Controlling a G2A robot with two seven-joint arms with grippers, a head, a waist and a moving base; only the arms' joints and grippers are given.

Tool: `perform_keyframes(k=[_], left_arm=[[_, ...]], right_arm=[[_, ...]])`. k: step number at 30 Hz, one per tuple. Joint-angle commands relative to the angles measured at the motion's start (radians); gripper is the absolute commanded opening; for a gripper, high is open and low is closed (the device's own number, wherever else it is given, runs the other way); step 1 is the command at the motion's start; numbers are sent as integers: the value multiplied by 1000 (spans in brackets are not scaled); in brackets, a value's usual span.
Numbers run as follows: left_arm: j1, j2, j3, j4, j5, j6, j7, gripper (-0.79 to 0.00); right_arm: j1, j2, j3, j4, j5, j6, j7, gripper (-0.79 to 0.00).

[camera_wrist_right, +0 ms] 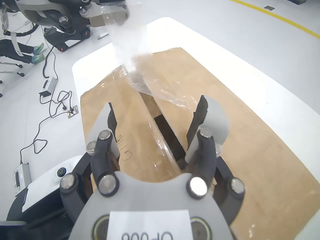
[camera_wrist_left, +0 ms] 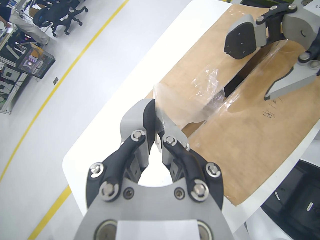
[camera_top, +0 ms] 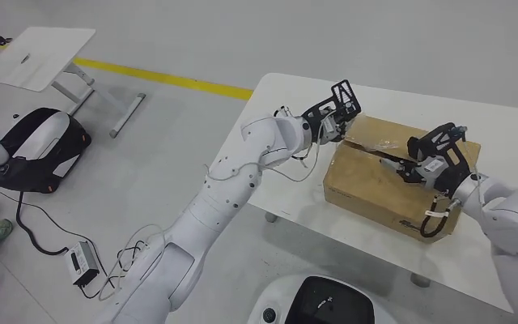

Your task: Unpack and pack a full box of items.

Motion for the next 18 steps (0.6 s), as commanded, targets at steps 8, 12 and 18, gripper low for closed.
perform_keyframes(k=[8,12,18], left_arm=[[2,4,-8,7,-2,-1,11,-785],[0,5,-7,10,-4,-3,11,-785],[-2,6,-5,12,-3,-4,16,-785]], right_arm=[[71,-19,-75,79,-61,49,-1,-428],[97,-28,-103,111,-70,58,1,-523],[121,-38,-124,148,-65,64,3,-708]])
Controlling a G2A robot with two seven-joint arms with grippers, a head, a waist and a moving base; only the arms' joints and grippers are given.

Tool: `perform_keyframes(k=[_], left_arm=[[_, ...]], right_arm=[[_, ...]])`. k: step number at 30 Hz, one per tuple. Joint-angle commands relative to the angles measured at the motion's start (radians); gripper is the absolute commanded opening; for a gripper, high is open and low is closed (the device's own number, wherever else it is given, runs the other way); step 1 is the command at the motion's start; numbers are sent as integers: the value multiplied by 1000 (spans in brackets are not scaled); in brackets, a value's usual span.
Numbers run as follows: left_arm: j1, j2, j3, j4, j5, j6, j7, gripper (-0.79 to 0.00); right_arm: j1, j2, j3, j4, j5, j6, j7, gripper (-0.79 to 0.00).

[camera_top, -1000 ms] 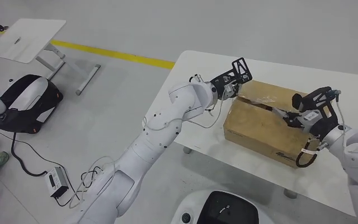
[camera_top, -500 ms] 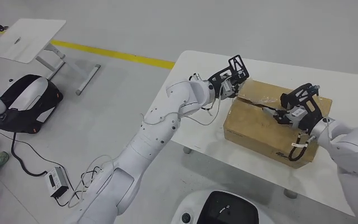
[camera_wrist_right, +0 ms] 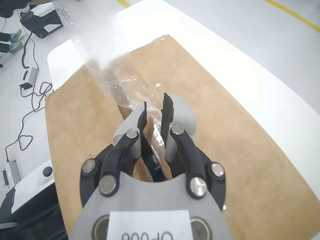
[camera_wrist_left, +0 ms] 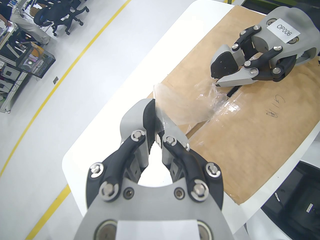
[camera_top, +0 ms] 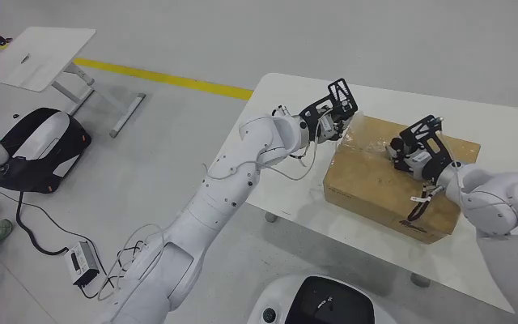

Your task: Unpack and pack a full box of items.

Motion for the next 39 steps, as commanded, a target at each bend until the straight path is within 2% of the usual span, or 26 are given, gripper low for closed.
perform_keyframes(k=[1,2,6,7,11,12,24,32,39], left_arm=[[0,0,0,1,-1,0,-1,-785],[0,1,0,1,-2,0,-2,-785],[0,2,-1,1,-4,2,-3,-785],[1,2,-2,1,-5,3,-2,-785],[5,4,-6,-4,-10,2,0,-785],[6,5,-7,-5,-12,0,0,-785],[7,10,-12,-9,-21,-7,0,-785],[-1,11,-11,6,-22,-7,3,-785],[-10,11,-5,17,-22,-5,10,-785]], right_arm=[[7,-2,-6,12,1,3,7,-736],[11,-4,-9,16,-1,3,9,-785],[18,-9,-15,24,17,-4,-2,-785],[18,-9,-14,24,22,-7,-3,-699],[16,-9,-9,28,39,-23,-3,-225],[16,-9,-9,30,43,-31,-2,-185],[27,-12,-8,49,56,-76,-5,-148],[29,-12,2,60,96,-112,-17,-185],[21,-6,21,39,107,-151,-23,-182]])
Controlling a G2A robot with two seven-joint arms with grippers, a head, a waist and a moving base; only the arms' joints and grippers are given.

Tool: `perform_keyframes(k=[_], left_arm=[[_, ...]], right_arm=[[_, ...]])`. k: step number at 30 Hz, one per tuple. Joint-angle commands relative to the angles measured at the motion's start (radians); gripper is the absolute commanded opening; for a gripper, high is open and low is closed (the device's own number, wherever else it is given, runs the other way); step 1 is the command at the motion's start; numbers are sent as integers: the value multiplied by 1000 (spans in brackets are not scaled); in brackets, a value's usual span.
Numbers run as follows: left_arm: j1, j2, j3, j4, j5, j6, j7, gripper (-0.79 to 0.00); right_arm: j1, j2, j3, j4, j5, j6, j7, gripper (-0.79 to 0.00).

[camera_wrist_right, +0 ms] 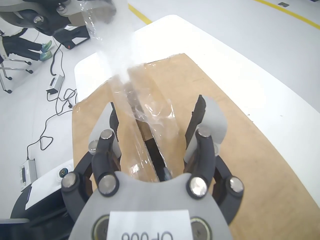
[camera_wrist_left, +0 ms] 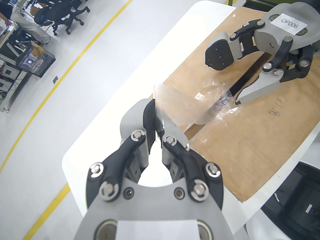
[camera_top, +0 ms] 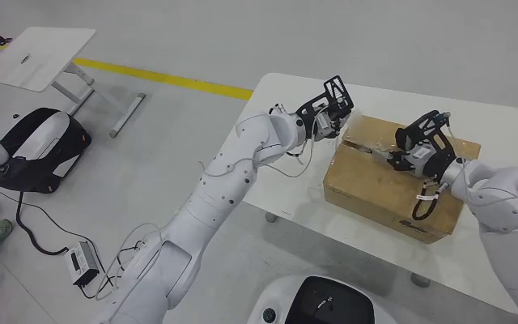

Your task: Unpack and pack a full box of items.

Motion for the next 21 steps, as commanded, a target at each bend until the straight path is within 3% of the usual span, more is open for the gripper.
perform_keyframes(k=[1,8,11,21], left_arm=[[-2,0,1,4,-1,2,1,-785],[-7,1,5,9,-2,3,2,-785],[-8,1,5,9,-2,3,2,-785],[-6,5,4,7,-4,-1,-4,-785]], right_arm=[[-4,2,-1,-8,-7,-12,8,-172],[-8,1,-26,-21,-59,-17,31,-151],[-1,-3,-38,-9,-82,13,22,-188],[55,-31,-108,77,-111,71,6,-582]])
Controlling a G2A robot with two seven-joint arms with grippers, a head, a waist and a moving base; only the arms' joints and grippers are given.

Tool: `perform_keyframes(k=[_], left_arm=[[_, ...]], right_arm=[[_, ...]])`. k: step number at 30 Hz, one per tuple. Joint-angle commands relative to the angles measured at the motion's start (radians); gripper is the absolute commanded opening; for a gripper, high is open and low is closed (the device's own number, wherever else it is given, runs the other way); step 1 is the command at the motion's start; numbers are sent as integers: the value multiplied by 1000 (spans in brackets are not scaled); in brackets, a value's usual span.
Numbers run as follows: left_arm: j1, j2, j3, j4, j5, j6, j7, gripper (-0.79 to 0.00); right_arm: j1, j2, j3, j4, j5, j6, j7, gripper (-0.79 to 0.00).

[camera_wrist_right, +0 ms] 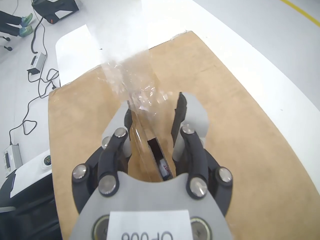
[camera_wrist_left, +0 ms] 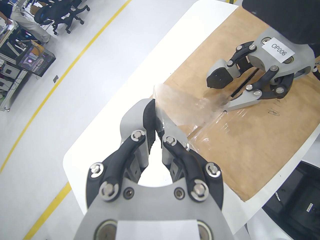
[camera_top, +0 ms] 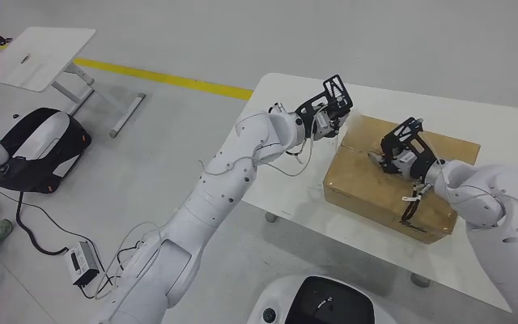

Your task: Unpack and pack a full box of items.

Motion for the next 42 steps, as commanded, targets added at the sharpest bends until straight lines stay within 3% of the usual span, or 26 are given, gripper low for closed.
perform_keyframes(k=[1,2,13,14,15,16,18,30,42], left_arm=[[1,1,0,-1,-1,0,-1,-785],[1,1,0,0,-2,-1,-1,-785],[3,3,0,6,-9,1,-2,-748],[3,4,1,6,-9,0,-1,-702],[4,4,1,6,-9,0,0,-616],[4,4,3,6,-7,-3,0,-456],[4,5,5,7,-2,-10,2,0],[29,19,5,-9,46,-83,33,0],[68,33,-4,13,57,-140,41,0]], right_arm=[[9,-5,-8,12,1,8,-6,-625],[13,-7,-11,17,0,11,-10,-782],[-3,2,50,-38,-47,86,-60,-785],[-10,5,60,-54,-57,93,-60,-785],[-17,8,71,-71,-61,98,-62,-785],[-25,11,83,-88,-63,104,-62,-785],[-38,18,104,-130,-97,118,-56,-785],[-169,58,251,-347,-194,124,-11,-785],[-301,94,360,-463,-364,44,-31,-785]])
